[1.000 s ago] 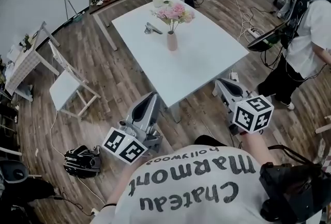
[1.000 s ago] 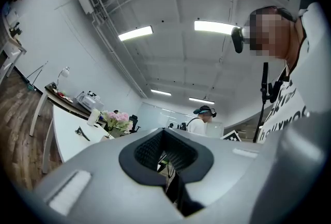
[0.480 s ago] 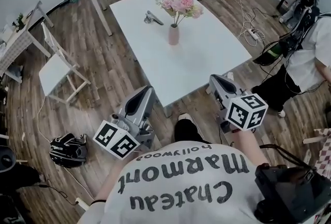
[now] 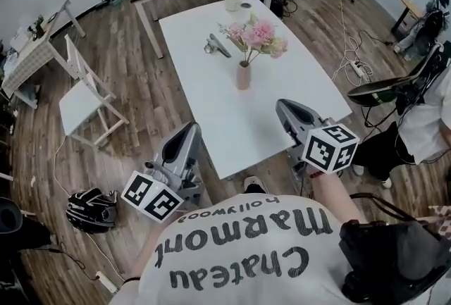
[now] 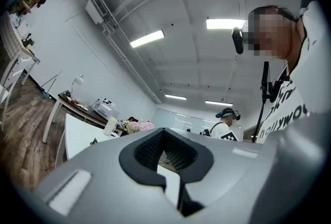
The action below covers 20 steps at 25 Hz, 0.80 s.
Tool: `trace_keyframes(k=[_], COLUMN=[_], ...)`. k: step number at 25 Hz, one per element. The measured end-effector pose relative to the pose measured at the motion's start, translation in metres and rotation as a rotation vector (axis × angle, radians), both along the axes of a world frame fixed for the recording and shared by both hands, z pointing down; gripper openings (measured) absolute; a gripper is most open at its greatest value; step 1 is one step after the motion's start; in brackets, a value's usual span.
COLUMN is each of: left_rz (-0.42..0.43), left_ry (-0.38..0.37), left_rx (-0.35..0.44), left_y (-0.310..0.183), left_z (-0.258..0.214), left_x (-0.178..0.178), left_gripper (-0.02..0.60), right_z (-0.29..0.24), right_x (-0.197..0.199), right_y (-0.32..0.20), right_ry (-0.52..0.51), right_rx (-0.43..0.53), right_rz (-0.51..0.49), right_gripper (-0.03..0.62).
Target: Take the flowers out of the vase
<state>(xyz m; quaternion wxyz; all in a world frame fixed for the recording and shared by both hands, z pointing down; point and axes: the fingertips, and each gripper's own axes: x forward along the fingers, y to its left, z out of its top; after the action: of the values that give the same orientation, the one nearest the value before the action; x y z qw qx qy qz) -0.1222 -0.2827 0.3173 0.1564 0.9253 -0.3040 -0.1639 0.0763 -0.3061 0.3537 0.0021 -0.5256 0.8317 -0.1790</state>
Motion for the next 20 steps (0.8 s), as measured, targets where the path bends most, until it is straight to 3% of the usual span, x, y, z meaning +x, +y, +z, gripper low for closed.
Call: trace_keyframes(k=[6,11,15,17,20], left_rz=[-0.091,-0.172,-0.246,-0.278,-0.311], left_ry=[0.014,-0.003,-0.027,-0.042,-0.055], left_rx=[0.000,-0.037,-0.083,-0.117,-0.170], left_y=[-0.045,-0.073,-0.094,-0.103,-0.113], left_z=[-0.001,0.006,0.021,0.031,0.047], left_x=[0.018,0.028,0.026,0.024,0.022], left_gripper=[0.003,0.003,0.003,0.004,0.003], right_z=[0.000,0.019,0.042,0.053,0.063], right_x=[0.018,0.028,0.029,0.025,0.020], right_y=[-0.066,-0.114,-0.146,-0.158,-0.174], right_ry=[0.013,-0.016,0.017,0.009,-0.039], right_rx=[0.000,0.004,0.008,-0.003,-0.006], right_rz=[-0.086,-0.143,-0.188,-0.226,-0.255], right_gripper=[0.015,0.016,0.021,0.138,0.141])
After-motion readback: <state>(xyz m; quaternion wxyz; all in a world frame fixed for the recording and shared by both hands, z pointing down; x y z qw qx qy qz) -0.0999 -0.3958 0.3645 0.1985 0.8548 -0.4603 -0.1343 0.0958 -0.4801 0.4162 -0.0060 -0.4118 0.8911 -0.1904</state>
